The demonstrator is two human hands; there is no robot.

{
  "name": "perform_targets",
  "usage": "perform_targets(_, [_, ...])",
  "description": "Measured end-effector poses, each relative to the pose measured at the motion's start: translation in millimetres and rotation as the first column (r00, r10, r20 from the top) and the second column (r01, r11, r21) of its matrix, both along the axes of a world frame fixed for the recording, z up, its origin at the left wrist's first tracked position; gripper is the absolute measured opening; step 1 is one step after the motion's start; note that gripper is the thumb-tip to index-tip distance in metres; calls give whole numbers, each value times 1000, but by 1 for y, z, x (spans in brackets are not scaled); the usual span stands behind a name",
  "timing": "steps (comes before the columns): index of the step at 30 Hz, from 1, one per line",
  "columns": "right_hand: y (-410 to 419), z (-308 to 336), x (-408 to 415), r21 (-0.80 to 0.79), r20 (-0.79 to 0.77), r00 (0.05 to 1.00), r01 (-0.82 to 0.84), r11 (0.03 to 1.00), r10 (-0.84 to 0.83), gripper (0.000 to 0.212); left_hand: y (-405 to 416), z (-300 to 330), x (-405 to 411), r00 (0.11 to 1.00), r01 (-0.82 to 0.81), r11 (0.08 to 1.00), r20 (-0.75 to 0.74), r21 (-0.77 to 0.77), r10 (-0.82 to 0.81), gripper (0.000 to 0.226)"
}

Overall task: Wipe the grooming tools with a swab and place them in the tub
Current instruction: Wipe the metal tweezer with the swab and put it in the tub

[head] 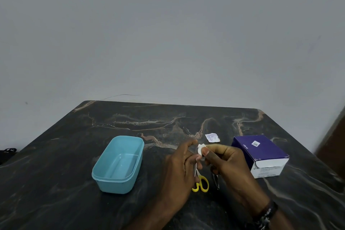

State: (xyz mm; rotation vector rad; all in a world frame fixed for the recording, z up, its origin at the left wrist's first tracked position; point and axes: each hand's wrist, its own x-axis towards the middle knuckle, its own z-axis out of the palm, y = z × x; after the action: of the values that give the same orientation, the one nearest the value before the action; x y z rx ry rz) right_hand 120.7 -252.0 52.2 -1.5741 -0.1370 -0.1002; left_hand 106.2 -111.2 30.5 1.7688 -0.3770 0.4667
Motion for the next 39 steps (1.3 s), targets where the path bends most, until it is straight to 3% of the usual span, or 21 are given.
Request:
perform_targets(6, [2,2,-2,3,9,998,-65,998,65,12,1,-2,1,1000,12,996,11,88,-13,49])
perform_targets(13, [0,4,-4,4,23,995,-98,995,98,12,0,0,-2,999,13,989,43,150,-19,50])
perform_targets(20, [-2,10,-3,139,66,992,101,985,-111,13,-3,0,0,999,-21,999,-32,50,23,25])
perform_targets(23, [-2,10,-3,154,64,992,96,983,-107,13,-3,-3,1,998,-60,995,5,84,60,16])
perform_targets(30, [1,9,-4,170,98,990,81,982,-99,12,-3,-4,0,998,-63,992,-12,107,65,27])
perform_targets(34, [1,8,-3,197,106,987,97,976,-120,12,-3,-5,1,998,-63,990,-11,127,65,13])
perform_targets(39, [0,4,0,74,151,984,83,994,-94,12,-3,-5,0,998,-55,989,24,137,52,12])
